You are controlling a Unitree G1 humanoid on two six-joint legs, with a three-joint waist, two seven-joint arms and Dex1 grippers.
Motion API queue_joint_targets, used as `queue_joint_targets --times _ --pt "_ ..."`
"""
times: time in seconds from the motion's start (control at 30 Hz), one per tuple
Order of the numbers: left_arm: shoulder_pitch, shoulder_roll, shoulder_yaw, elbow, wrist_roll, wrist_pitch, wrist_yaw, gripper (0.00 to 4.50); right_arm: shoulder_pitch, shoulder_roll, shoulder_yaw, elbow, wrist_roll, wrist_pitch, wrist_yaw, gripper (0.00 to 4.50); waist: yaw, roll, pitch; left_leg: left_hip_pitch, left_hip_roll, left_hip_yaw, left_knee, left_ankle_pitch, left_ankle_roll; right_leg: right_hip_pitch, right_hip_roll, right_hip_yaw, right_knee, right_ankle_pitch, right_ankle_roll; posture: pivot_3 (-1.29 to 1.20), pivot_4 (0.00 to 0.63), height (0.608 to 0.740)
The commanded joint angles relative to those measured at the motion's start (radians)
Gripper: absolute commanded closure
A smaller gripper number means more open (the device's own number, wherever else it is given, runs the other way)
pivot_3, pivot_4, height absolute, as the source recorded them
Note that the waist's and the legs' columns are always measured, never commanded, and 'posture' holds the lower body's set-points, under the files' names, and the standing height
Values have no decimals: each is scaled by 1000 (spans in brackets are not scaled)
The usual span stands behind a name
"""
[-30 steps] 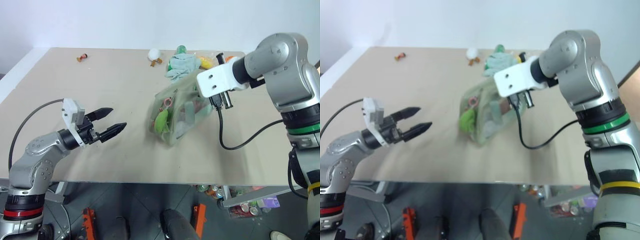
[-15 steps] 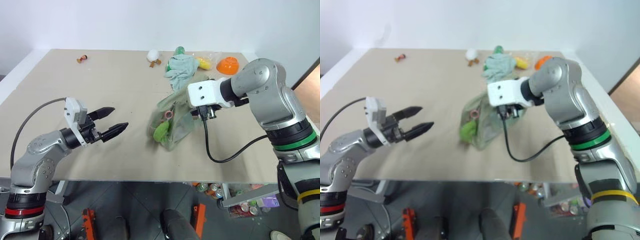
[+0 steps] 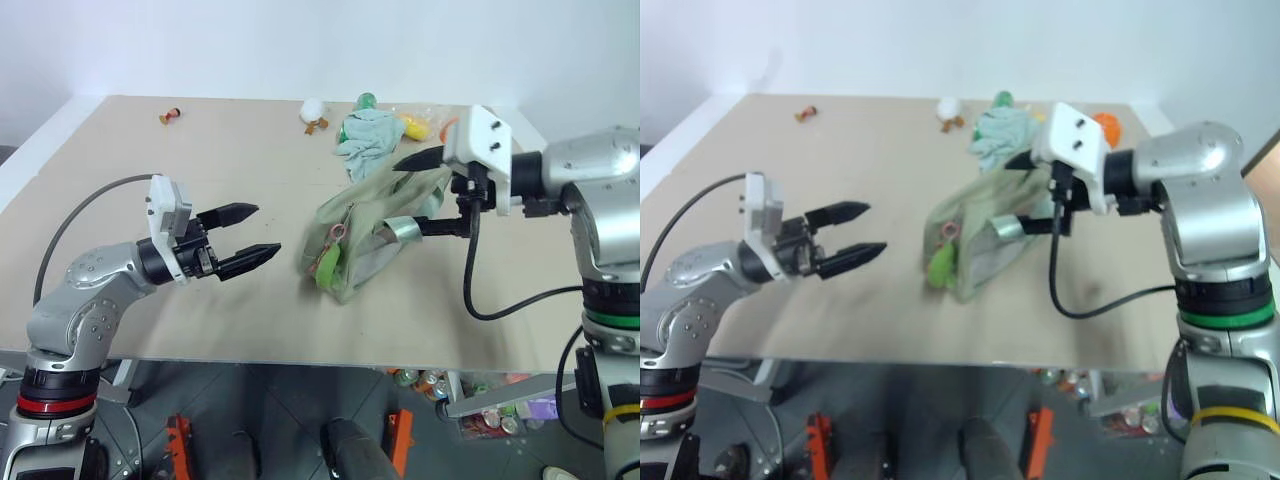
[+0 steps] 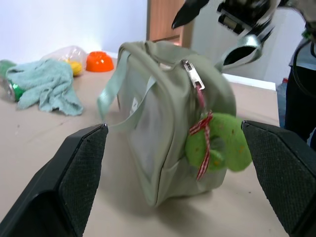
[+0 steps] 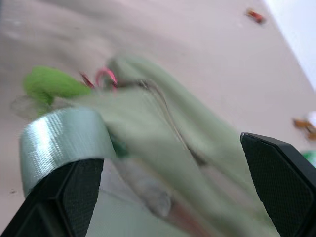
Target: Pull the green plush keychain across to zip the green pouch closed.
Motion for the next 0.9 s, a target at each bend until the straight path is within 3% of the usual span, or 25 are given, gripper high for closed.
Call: queue_joint_targets --times 0.03,0.13,0.27,0.43,0.6,0.9 --pt "-23 2 4 -23 -7 5 3 0 74 -44 -11 19 -71 -233 -73 6 0 0 0 0 0 0 0 0 0 0 0 0 0 0 0 0 150 739" --pt "-26 -5 5 -21 -10 9 10 0 93 -70 46 106 -194 -490 -160 6 -2 1 1 0 0 1 1 0 0 0 0 1 0 1 0 0 150 739" --pt "-23 -8 8 -27 -9 14 22 0 59 -65 73 217 -260 -650 -235 6 -2 1 1 1 0 2 2 0 0 0 0 2 0 2 0 0 150 739" --pt "-7 -2 19 -44 -11 21 41 0 89 -64 14 250 -182 -633 -248 6 0 1 1 0 0 2 2 0 0 0 0 2 0 1 1 0 150 739" --pt "15 4 27 -71 -23 32 60 0 135 -46 -115 295 -22 -483 -269 6 3 1 1 0 -1 1 2 0 0 1 -1 2 0 1 1 0 150 739" --pt "-7 -5 22 -51 -33 38 69 0 13 21 -107 539 54 -511 -212 6 -4 2 1 2 -1 2 5 1 1 2 0 3 0 4 1 0 150 739"
